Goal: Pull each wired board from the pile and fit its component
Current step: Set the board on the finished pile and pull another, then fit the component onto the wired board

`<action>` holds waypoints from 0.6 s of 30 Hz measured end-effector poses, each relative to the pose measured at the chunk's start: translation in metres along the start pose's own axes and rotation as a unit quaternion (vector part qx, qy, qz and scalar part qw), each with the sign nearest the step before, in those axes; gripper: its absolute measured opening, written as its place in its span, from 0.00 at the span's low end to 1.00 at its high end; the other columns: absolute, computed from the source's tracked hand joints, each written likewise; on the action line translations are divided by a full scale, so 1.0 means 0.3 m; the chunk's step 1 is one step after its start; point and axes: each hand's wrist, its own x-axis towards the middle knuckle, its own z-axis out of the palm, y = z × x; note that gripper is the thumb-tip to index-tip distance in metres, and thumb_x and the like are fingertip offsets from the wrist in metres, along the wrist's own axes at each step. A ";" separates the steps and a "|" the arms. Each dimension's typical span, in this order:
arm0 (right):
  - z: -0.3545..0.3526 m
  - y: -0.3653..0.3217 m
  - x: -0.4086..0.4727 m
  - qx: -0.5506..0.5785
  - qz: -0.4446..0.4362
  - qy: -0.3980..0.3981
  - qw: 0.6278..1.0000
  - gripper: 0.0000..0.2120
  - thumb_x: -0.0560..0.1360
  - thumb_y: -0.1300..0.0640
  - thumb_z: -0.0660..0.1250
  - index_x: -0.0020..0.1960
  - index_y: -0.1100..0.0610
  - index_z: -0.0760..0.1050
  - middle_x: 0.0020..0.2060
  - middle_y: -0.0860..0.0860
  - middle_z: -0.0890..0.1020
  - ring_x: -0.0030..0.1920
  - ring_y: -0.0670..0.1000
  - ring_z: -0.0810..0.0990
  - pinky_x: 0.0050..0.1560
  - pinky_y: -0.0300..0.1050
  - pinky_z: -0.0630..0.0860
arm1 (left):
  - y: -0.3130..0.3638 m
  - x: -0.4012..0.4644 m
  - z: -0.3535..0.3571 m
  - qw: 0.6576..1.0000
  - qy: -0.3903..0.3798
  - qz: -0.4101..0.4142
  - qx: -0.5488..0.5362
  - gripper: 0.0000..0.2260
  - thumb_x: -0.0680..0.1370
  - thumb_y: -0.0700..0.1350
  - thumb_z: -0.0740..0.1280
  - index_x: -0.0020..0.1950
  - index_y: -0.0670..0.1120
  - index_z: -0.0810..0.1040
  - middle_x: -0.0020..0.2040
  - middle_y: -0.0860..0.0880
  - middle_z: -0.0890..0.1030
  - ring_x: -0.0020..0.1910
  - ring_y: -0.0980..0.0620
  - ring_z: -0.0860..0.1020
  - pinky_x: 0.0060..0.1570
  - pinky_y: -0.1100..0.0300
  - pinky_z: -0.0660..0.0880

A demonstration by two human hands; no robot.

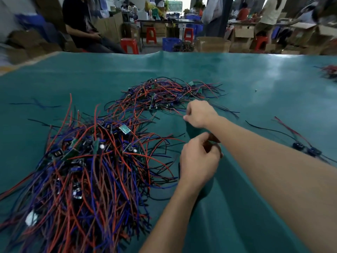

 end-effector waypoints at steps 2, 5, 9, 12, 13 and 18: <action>0.019 0.018 0.007 0.015 -0.007 0.018 1.000 0.12 0.79 0.49 0.69 0.54 0.59 0.79 0.55 0.61 0.83 0.54 0.63 0.81 0.56 0.53 0.80 | -0.004 0.002 0.002 1.000 0.006 0.005 0.011 0.09 0.71 0.46 0.61 0.46 0.55 0.80 0.36 0.57 0.85 0.43 0.49 0.83 0.48 0.49 0.80; 0.008 0.040 -0.006 -0.003 -0.002 0.025 1.000 0.11 0.80 0.50 0.67 0.53 0.59 0.78 0.54 0.62 0.82 0.55 0.64 0.80 0.57 0.55 0.80 | -0.010 -0.001 0.003 0.999 0.034 0.005 0.001 0.10 0.72 0.47 0.61 0.47 0.54 0.80 0.35 0.58 0.84 0.39 0.55 0.81 0.45 0.54 0.79; -0.068 0.119 -0.075 0.000 0.007 0.067 0.998 0.10 0.78 0.51 0.67 0.42 0.55 0.76 0.51 0.62 0.83 0.55 0.64 0.81 0.54 0.49 0.77 | -0.013 0.005 0.004 0.996 0.090 -0.004 -0.022 0.08 0.74 0.44 0.65 0.50 0.50 0.82 0.42 0.54 0.86 0.46 0.53 0.83 0.52 0.52 0.79; -0.132 0.206 -0.186 0.033 0.045 0.096 0.994 0.13 0.77 0.52 0.69 0.35 0.54 0.75 0.43 0.58 0.84 0.48 0.61 0.80 0.45 0.43 0.72 | -0.014 0.006 0.007 0.994 0.102 -0.012 -0.025 0.06 0.77 0.45 0.67 0.52 0.49 0.81 0.46 0.53 0.85 0.47 0.51 0.83 0.52 0.49 0.80; -0.144 0.231 -0.232 0.059 0.056 0.103 0.991 0.12 0.77 0.52 0.70 0.36 0.55 0.77 0.39 0.56 0.83 0.45 0.59 0.80 0.41 0.41 0.71 | -0.014 0.005 0.007 0.994 0.101 -0.018 -0.026 0.06 0.77 0.45 0.67 0.53 0.49 0.81 0.47 0.53 0.85 0.47 0.51 0.83 0.51 0.48 0.80; -0.135 0.278 -0.480 0.293 0.062 0.071 0.951 0.11 0.77 0.54 0.73 0.38 0.57 0.80 0.30 0.50 0.79 0.31 0.50 0.73 0.36 0.43 0.67 | 0.003 0.000 0.006 0.995 0.087 -0.042 -0.030 0.12 0.77 0.54 0.62 0.55 0.51 0.78 0.48 0.54 0.85 0.49 0.49 0.83 0.50 0.44 0.81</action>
